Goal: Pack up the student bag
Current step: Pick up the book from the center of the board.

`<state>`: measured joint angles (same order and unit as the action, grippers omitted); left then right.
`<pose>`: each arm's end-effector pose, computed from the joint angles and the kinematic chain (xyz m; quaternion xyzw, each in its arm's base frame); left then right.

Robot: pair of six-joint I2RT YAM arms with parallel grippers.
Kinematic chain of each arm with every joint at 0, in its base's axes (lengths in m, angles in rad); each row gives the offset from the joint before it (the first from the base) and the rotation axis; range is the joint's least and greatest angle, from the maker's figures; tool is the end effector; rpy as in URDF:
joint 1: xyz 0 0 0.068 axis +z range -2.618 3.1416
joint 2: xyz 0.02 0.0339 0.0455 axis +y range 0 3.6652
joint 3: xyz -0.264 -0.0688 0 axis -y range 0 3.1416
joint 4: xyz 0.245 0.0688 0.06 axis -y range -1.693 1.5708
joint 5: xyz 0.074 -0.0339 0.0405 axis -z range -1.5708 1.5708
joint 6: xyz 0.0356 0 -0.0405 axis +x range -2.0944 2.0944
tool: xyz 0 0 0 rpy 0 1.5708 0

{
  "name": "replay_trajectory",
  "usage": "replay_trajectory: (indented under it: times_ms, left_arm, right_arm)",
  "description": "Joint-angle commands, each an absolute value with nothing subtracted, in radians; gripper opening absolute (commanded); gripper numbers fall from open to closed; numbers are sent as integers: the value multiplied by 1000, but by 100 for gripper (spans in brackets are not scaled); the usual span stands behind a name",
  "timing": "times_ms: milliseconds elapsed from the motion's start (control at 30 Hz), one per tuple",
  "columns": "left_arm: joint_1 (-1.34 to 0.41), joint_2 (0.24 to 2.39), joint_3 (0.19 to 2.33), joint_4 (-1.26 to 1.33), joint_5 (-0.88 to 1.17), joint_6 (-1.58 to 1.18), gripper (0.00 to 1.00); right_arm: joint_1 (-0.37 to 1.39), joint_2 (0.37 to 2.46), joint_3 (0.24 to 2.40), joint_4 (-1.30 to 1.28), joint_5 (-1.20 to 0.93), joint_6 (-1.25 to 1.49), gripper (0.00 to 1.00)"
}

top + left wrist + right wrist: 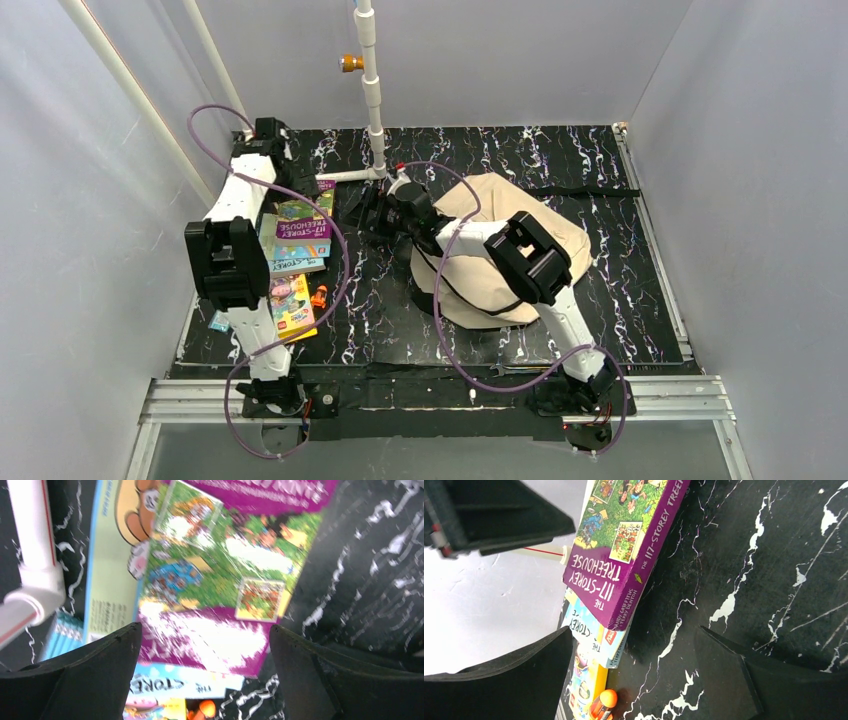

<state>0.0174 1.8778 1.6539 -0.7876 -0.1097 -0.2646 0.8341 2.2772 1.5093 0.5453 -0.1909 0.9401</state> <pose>0.4099 0.0110 0.2765 -0.1499 0.9481 0.0183 0.2800 0.3414 0.3864 0.1633 -0.0182 0.7798 0.5287 0.3348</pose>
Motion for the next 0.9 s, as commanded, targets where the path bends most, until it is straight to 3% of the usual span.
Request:
replay_trajectory:
  times_ms: [0, 167, 300, 467, 600, 733, 867]
  left_arm:
    - [99, 1919, 1680, -729, -31, -195, 98]
    - [112, 1974, 1670, -733, -57, -207, 98]
    - [111, 1996, 1642, -713, 120, -250, 98]
    - [97, 1938, 1583, -704, 238, -305, 79]
    - [96, 1872, 1505, -703, 304, -343, 71]
    - [95, 1842, 1462, -695, 300, -339, 73]
    - [94, 1858, 1479, -710, 296, -323, 73]
  right_arm:
    - [838, 2321, 1554, 633, -244, 984, 96]
    - [838, 2346, 1582, 621, -265, 973, 96]
    - [838, 2367, 1608, 596, -256, 972, 96]
    - [839, 2405, 1663, 568, -255, 981, 95]
    - [838, 2425, 1687, 567, -250, 997, 95]
    - [838, 2455, 1728, 544, -237, 993, 93]
    - [838, 2505, 1770, 585, -266, 1039, 83]
